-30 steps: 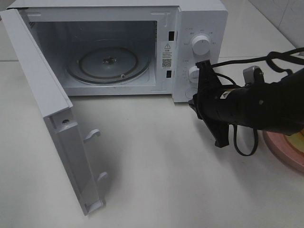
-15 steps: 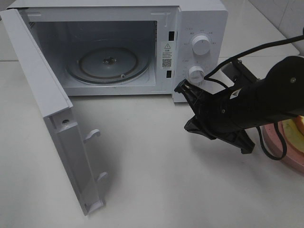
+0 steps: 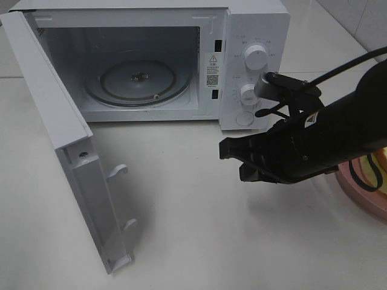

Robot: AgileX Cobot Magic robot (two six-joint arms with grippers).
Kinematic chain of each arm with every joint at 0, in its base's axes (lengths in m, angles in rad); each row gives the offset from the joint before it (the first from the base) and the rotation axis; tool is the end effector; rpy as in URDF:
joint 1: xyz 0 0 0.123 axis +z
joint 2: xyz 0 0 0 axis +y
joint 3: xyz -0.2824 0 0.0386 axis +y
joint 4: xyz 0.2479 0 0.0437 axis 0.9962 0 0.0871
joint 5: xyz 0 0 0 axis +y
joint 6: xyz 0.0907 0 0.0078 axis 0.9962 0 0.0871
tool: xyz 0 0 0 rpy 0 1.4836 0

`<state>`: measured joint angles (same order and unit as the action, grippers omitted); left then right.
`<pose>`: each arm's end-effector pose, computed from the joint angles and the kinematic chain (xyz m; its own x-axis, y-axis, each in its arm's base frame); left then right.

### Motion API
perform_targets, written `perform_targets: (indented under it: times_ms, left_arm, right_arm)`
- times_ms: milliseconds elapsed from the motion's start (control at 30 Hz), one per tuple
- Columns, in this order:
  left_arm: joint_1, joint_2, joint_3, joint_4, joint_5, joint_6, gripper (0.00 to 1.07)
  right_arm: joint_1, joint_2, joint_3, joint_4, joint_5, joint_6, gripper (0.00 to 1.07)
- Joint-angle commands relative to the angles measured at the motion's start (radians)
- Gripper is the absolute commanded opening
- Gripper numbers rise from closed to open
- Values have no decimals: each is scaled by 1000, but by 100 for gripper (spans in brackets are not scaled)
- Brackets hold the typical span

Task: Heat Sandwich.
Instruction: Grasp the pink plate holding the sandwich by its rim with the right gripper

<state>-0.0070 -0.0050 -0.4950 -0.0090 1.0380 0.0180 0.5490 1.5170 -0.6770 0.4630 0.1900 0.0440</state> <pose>-0.0041 -0.0007 0.2776 -0.4354 0.0165 -0.9001 0.0198 0.9998 0.0087 0.2314 0.1506 0.1792 -0.8671 0.0293 -0.4972 -0.1684 0.9222 0.3482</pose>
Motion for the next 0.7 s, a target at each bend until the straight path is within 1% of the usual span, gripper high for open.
perform_targets:
  times_ms: [33,100,200,233,300,333,400,467,533,633,700]
  left_arm:
    - [4,-27,1,-2,-4,-3,98]
    - [4,-27,1,-2,-4,-3,98]
    - [4,-27,1,-2,-4,-3,98]
    - [4,-27,1,-2,-4,-3,98]
    - [4,-27,1,-2,-4,-3,98]
    - [4,-27,1,-2,-4,-3,98]
    - [4,-27,1,-2,-4,-3,98]
    - [4,-27,1,-2,-4,-3,98]
    - [4,-27,1,-2,-4,-3,98]
    - [4,-27,1,-2,-4,-3,98]
    - [4,-27,1,-2,-4,-3,98]
  right_arm:
    - [-1,-28,1,-14,89,-103,4]
    - [-1,-42,1,-15,161,-148,4]
    - [-1,-51,1,-34,200,-156,4]
    - [-1,-63,1,-79,237,-156,5]
    - [-1,-74,1,-121,271,-156,6]
    - [-1,-74,1,-121,271,-156,6]
    - [-1,-82,-10,-182,331,-143,7]
    - [-1,-82,-16,-198,356,-135,8]
    - [-2,-85,-44,-249,423,-110,10]
    - [-16,-85,-62,-268,463,-95,12]
    - [-67,-85,-96,-271,531,-84,16]
